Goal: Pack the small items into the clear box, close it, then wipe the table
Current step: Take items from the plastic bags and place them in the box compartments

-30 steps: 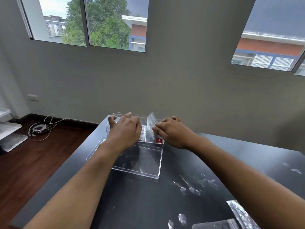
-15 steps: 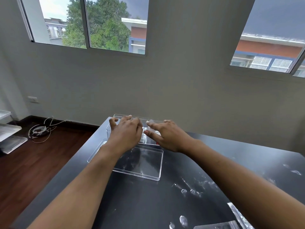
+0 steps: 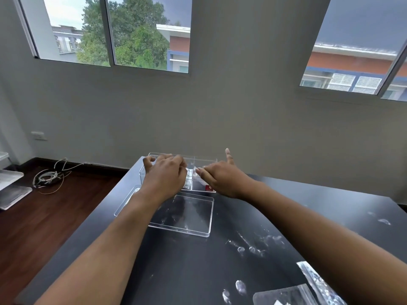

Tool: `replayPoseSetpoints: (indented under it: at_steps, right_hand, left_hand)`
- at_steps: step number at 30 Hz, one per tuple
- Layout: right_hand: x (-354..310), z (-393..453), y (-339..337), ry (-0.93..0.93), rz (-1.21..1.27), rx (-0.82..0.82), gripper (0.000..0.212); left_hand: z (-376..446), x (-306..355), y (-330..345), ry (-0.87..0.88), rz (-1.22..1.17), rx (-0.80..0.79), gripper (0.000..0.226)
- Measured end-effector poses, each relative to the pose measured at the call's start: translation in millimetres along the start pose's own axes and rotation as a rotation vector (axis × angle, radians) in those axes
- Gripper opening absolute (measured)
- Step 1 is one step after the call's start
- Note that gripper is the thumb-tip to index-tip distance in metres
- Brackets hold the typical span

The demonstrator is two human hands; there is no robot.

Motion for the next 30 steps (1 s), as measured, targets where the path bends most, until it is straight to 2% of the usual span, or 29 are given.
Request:
replayPoseSetpoints:
  at_steps: [6, 11, 16, 20, 24, 27, 30]
  right_hand:
    - [15, -47, -42, 0.016, 0.008, 0.174, 0.035]
    - [51, -113, -69, 0.205, -0.008, 0.159, 0.027]
    - [90, -188, -74, 0.381, -0.089, -0.022, 0.033]
    - [106, -248, -80, 0.443, -0.047, -0.072, 0.04]
    - [98, -295, -71, 0.454, 0.044, -0.164, 0.054]
    - [93, -309, -58, 0.458, 0.048, -0.217, 0.063]
    - [90, -309, -46, 0.444, 0.045, -0.249, 0.071]
  left_hand:
    - [-5, 18, -14, 0.082, -0.034, 0.161, 0.025]
    - [-18, 53, -17, 0.251, -0.158, 0.196, 0.015]
    - [-54, 114, -20, 0.61, -0.421, -0.033, 0.007]
    - [-100, 160, -27, 0.836, -0.442, -0.282, 0.025]
    - [-139, 190, -31, 0.935, -0.415, -0.547, 0.049]
    - [-155, 202, -24, 1.01, -0.261, -0.592, 0.067]
    - [-161, 208, -10, 1.007, -0.174, -0.63, 0.077]
Point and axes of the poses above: each hand's wrist, its own z-axis towards the middle knuckle, its own y-axis out of the palm, x = y × z, the point moved 6 cm from there along z, towards the middle knuckle, and after that the axes turned 2 degrees about -x, right-handed, at the moved point
